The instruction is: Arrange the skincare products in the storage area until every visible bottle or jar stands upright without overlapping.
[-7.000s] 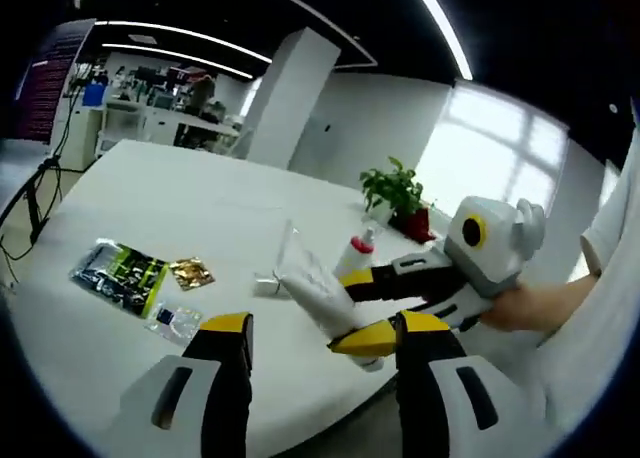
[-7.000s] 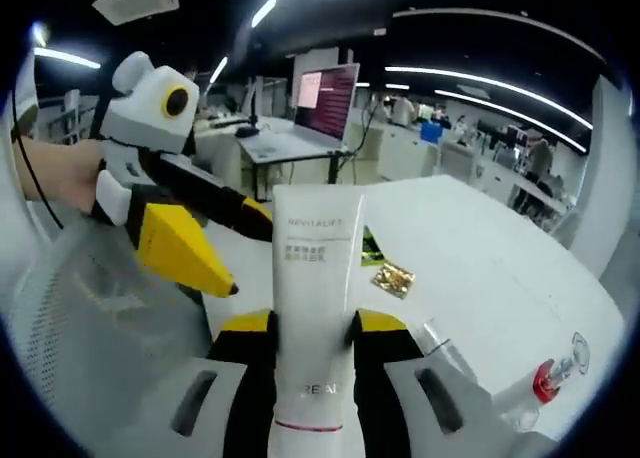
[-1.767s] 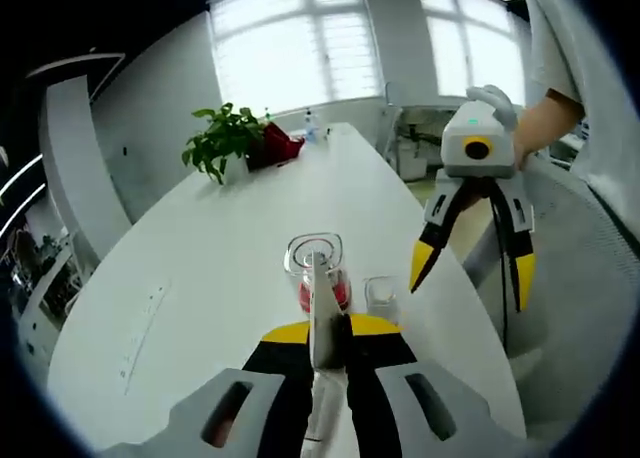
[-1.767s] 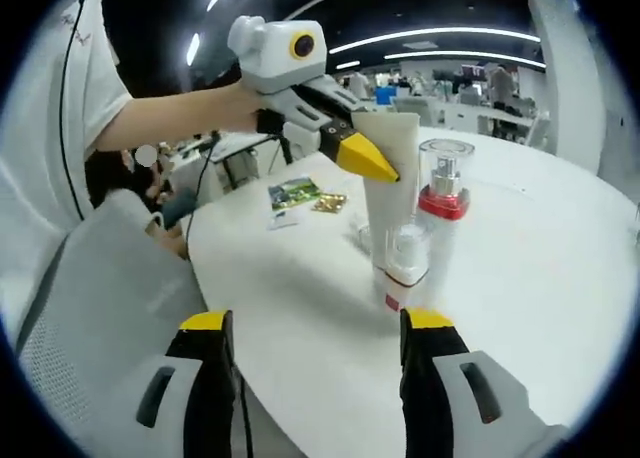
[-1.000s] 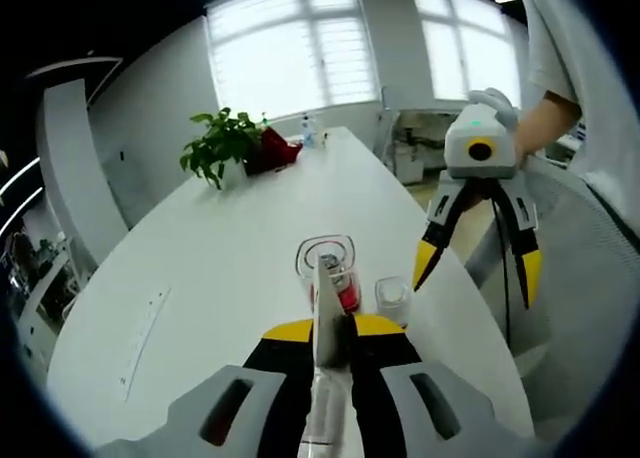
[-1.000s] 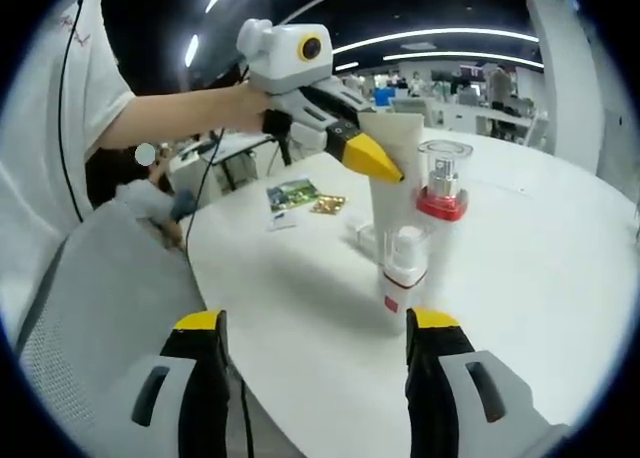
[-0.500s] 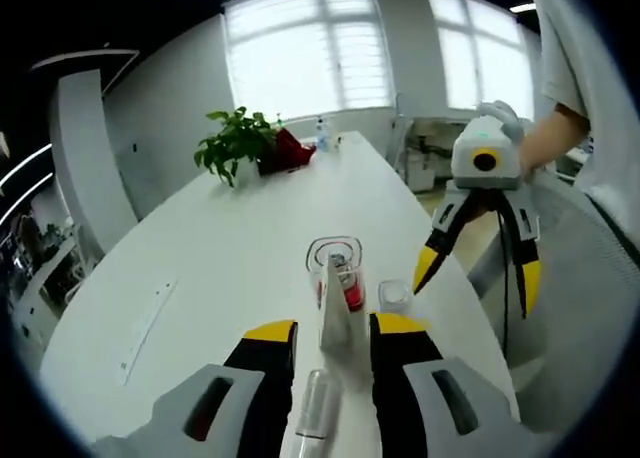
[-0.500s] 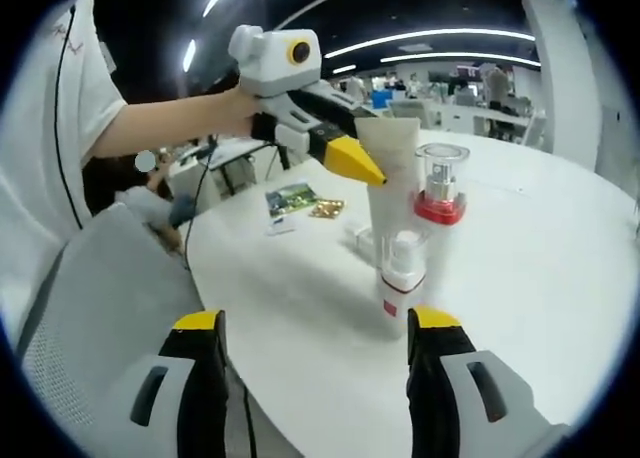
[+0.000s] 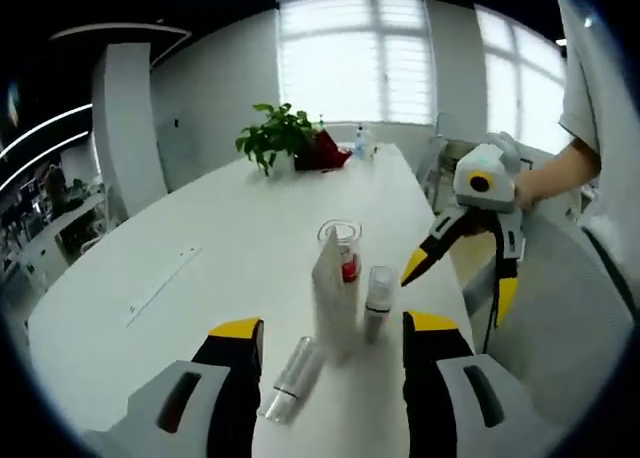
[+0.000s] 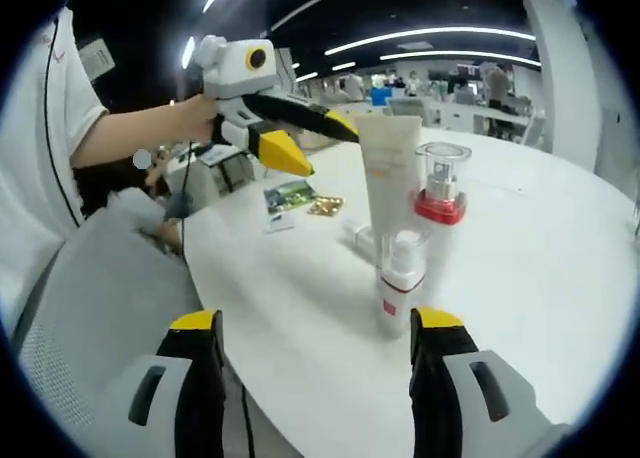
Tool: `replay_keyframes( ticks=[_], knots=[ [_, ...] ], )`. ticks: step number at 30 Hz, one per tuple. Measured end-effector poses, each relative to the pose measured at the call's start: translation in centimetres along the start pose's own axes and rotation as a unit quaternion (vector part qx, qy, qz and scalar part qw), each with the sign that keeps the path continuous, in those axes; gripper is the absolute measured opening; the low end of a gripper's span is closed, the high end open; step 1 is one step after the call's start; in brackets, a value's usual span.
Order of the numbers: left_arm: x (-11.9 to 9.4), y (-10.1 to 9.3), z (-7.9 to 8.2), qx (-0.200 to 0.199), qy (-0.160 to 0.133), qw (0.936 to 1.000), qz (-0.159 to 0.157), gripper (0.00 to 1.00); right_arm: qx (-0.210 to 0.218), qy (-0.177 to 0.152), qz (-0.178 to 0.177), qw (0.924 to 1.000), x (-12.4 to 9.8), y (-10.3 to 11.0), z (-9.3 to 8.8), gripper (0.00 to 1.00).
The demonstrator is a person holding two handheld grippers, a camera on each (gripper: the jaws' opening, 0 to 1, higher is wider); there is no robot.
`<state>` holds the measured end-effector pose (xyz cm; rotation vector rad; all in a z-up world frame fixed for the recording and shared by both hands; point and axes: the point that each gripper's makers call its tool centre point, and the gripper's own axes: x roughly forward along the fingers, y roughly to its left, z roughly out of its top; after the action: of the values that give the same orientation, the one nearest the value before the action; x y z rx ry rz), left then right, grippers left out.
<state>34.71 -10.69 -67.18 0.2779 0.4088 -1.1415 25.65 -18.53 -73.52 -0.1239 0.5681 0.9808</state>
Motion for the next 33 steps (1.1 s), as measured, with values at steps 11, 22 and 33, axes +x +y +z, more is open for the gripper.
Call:
replay_keyframes(
  ticks=[11, 22, 33],
  knots=[
    [-4.1, -1.2, -2.3, -0.074, -0.002, 0.9954, 0.061, 0.78, -0.008, -0.012, -0.021, 0.9997, -1.1, -0.4, 1.4, 0.73],
    [-7.7, -3.7, -4.7, -0.148, -0.005, 0.9827, 0.111, 0.88, -0.025, -0.016, -0.020, 0.9994, -1.3, 0.8, 2.4, 0.76],
    [-10.6, -5.5, -7.7, -0.196, -0.006, 0.9694, 0.148, 0.89, -0.022, -0.026, -0.021, 0.9992, -1.7, 1.9, 2.7, 0.80]
  ],
)
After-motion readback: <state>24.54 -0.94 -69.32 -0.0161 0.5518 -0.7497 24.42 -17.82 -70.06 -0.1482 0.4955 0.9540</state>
